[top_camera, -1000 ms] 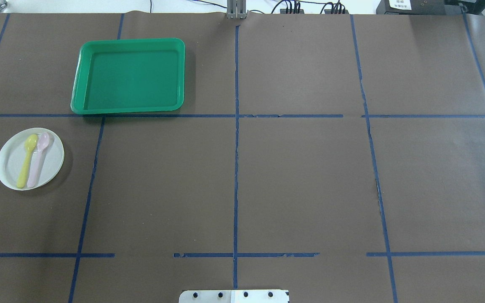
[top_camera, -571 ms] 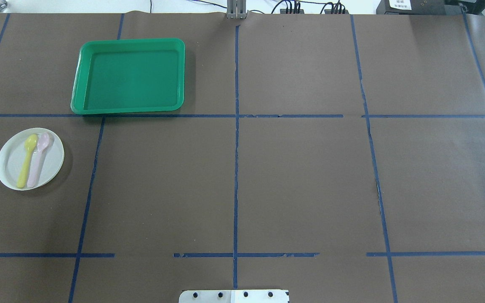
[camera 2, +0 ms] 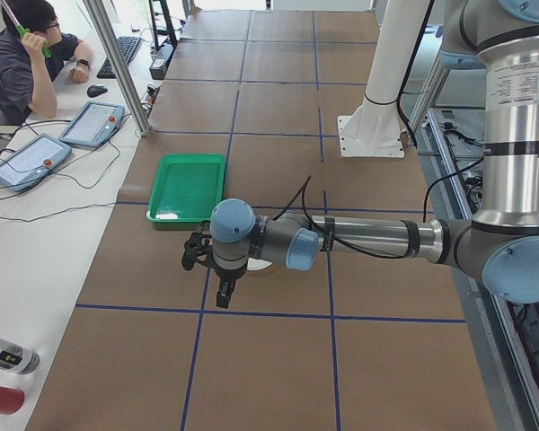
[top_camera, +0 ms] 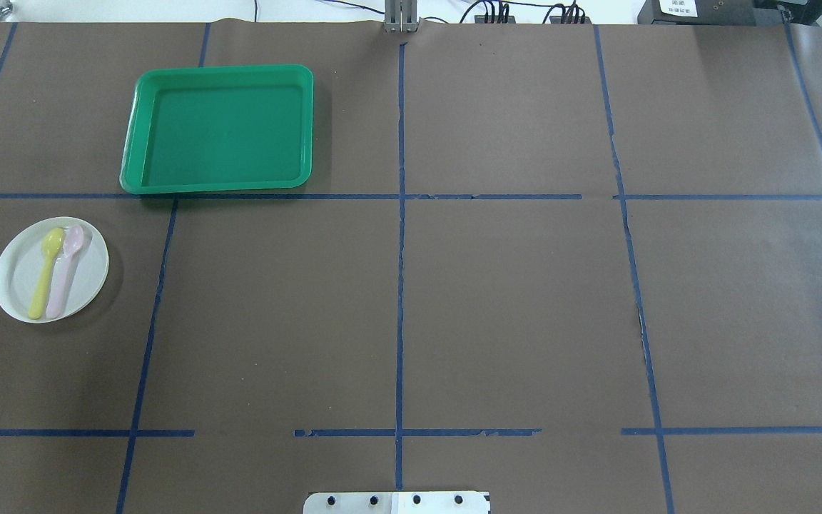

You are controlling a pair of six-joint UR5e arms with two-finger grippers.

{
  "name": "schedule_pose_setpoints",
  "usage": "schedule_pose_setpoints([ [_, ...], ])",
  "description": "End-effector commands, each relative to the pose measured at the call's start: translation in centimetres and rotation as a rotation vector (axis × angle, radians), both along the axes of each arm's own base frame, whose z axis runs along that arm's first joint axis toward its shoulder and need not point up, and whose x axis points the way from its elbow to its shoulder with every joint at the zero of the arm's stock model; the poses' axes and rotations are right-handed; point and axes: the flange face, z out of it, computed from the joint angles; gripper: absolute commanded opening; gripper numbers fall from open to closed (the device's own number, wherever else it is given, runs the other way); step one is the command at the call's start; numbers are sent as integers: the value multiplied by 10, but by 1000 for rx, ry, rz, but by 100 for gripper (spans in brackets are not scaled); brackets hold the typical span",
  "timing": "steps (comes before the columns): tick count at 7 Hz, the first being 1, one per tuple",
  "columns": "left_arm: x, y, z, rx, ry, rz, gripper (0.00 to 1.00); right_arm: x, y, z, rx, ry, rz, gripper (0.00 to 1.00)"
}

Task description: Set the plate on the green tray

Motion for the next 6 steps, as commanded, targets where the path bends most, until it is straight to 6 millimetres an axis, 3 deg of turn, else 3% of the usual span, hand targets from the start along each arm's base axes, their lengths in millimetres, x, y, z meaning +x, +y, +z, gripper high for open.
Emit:
schedule_pose_setpoints([
  [1,75,4,6,-82,66,-58,100,0,0,0,0,0,0,100],
  [4,140,20,68,-94,103,-112,100,0,0,0,0,0,0,100],
  [6,164,17,74,-89,86,-85,100,0,0,0,0,0,0,100],
])
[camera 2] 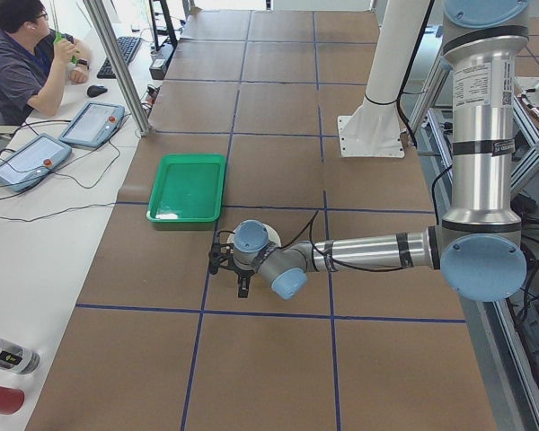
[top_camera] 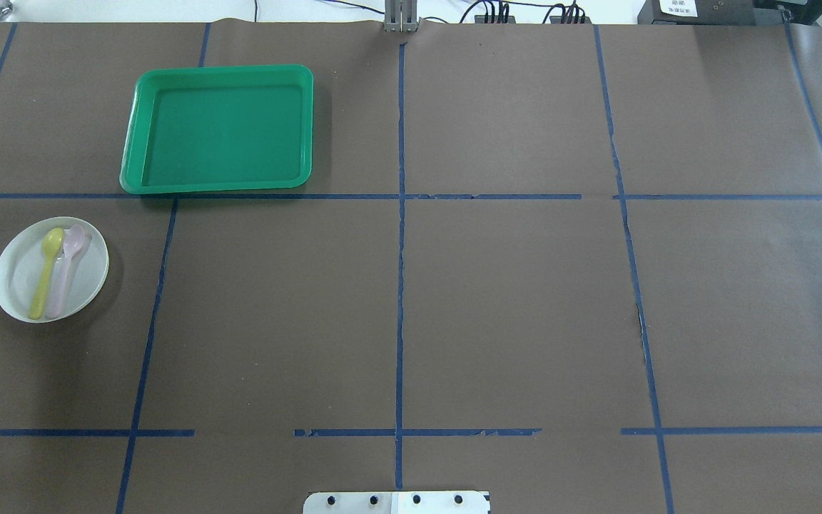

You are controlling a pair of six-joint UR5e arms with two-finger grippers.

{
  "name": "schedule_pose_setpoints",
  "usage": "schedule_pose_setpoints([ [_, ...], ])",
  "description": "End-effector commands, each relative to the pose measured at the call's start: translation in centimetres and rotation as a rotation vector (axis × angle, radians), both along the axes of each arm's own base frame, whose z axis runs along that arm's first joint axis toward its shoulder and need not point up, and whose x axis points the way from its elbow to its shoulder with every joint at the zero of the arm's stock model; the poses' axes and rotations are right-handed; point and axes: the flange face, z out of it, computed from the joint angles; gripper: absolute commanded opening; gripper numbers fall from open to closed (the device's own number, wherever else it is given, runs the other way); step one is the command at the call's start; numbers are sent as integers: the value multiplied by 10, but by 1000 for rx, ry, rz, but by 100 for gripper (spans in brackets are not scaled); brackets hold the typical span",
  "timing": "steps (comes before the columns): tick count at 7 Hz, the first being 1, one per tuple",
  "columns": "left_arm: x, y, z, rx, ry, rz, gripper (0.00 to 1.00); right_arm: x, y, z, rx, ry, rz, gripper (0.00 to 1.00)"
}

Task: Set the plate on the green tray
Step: 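Move the left gripper to the white plate's rim and grip it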

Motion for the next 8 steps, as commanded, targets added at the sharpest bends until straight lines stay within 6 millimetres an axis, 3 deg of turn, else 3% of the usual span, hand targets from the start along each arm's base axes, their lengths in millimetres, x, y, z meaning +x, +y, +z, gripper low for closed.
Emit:
schedule_pose_setpoints([
  [1,33,0,0,8,1,47,100,0,0,0,0,0,0,100],
  [2,37,-3,-4,15,5,49,100,0,0,0,0,0,0,100],
  [5,46,-2,-8,18,9,66,65,0,0,0,0,0,0,100],
  [8,47,-2,-9,22,16,72,60,0,0,0,0,0,0,100],
])
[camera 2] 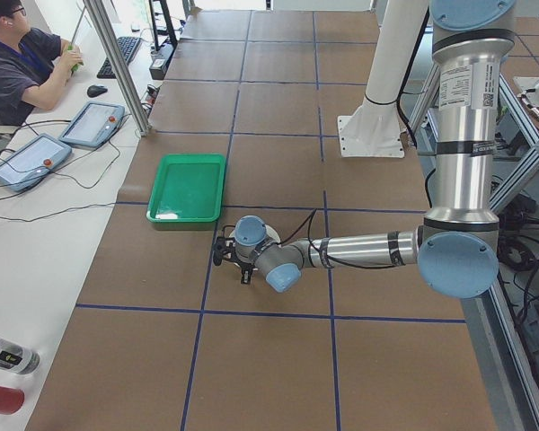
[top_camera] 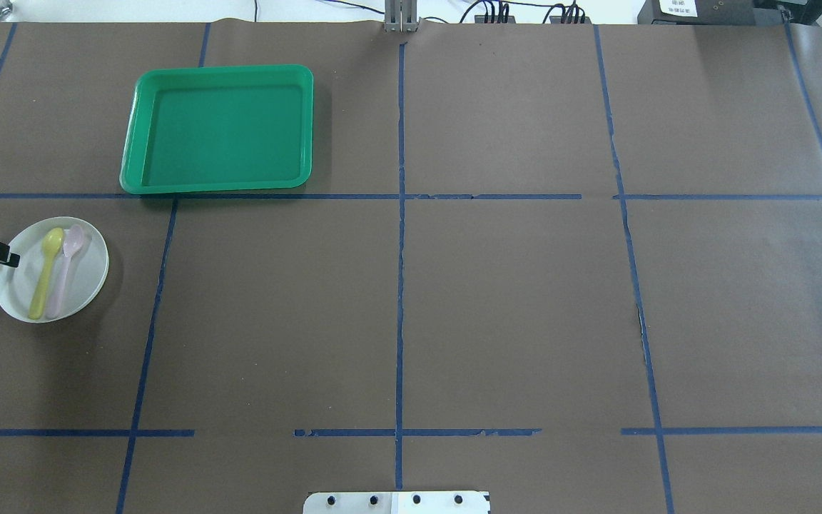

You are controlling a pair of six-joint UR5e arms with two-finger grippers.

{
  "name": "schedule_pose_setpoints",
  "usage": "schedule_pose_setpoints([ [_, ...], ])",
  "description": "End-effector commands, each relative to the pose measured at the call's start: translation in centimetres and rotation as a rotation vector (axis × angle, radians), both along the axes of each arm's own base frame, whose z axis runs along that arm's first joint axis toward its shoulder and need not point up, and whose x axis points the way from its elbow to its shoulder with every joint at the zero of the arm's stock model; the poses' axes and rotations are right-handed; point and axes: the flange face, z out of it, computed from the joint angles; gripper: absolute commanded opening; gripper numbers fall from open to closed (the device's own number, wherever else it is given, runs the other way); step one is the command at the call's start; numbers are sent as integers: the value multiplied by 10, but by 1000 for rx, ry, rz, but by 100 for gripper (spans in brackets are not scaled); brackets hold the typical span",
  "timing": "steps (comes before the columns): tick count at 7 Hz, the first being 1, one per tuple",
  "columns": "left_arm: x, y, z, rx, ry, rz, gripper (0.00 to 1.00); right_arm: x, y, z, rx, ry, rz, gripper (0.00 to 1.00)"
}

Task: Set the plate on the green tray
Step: 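Move the left gripper to the white plate's rim and grip it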

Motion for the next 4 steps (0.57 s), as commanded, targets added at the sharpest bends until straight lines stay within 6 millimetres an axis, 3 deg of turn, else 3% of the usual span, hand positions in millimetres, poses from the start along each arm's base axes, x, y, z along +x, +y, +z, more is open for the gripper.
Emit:
schedule_pose_setpoints([
  [1,0,0,-1,-1,4,4,57,0,0,0,0,0,0,100],
  [4,8,3,-1,2,4,21,57,0,0,-1,1,0,0,100],
])
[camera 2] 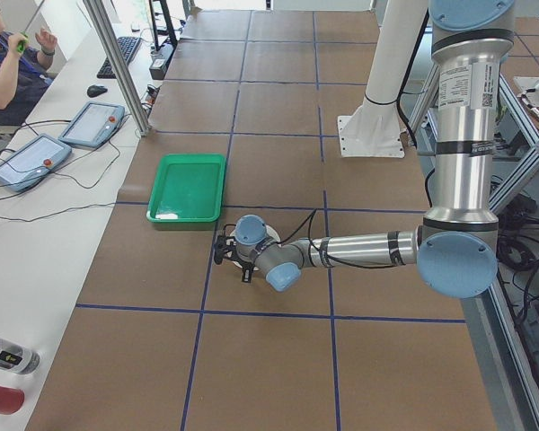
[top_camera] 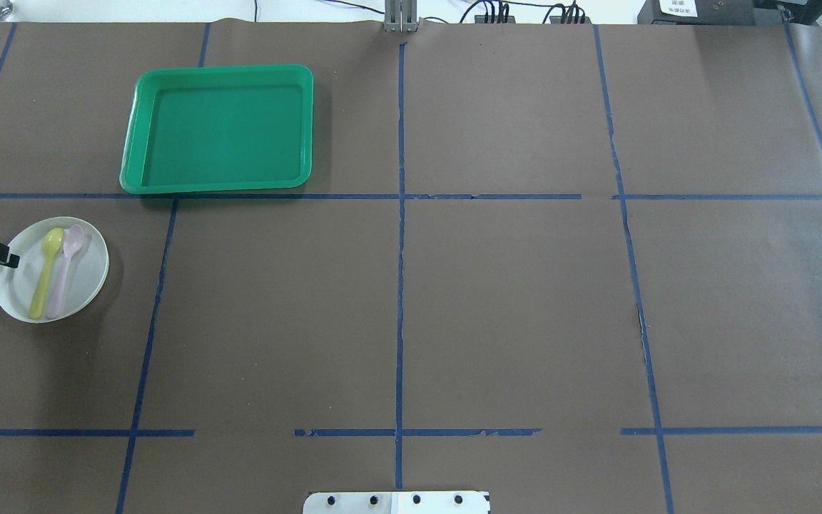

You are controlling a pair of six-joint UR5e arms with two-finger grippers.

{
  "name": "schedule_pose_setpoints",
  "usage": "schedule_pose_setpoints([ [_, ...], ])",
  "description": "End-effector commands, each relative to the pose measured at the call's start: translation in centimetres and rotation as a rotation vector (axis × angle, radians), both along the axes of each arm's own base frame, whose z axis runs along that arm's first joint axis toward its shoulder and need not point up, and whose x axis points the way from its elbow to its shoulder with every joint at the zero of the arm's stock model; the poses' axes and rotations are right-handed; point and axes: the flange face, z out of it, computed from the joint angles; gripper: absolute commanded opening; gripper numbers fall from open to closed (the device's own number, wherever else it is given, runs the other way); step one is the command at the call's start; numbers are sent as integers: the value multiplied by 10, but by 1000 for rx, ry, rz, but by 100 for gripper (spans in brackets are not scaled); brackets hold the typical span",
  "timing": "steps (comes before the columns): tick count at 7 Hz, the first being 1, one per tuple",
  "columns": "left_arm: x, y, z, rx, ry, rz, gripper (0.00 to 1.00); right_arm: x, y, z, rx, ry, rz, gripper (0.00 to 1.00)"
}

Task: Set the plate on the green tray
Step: 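Move the left gripper to the white plate's rim and grip it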

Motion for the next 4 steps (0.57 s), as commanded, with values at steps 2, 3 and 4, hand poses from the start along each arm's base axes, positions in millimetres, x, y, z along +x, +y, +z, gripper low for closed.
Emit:
schedule_pose_setpoints([
  [2,11,4,-1,5,2,25,46,0,0,0,-1,0,0,100],
  [3,10,6,-1,12,2,31,30,0,0,0,1,0,0,100],
  [4,8,10,-3,18,4,32,20,0,0,0,1,0,0,100],
])
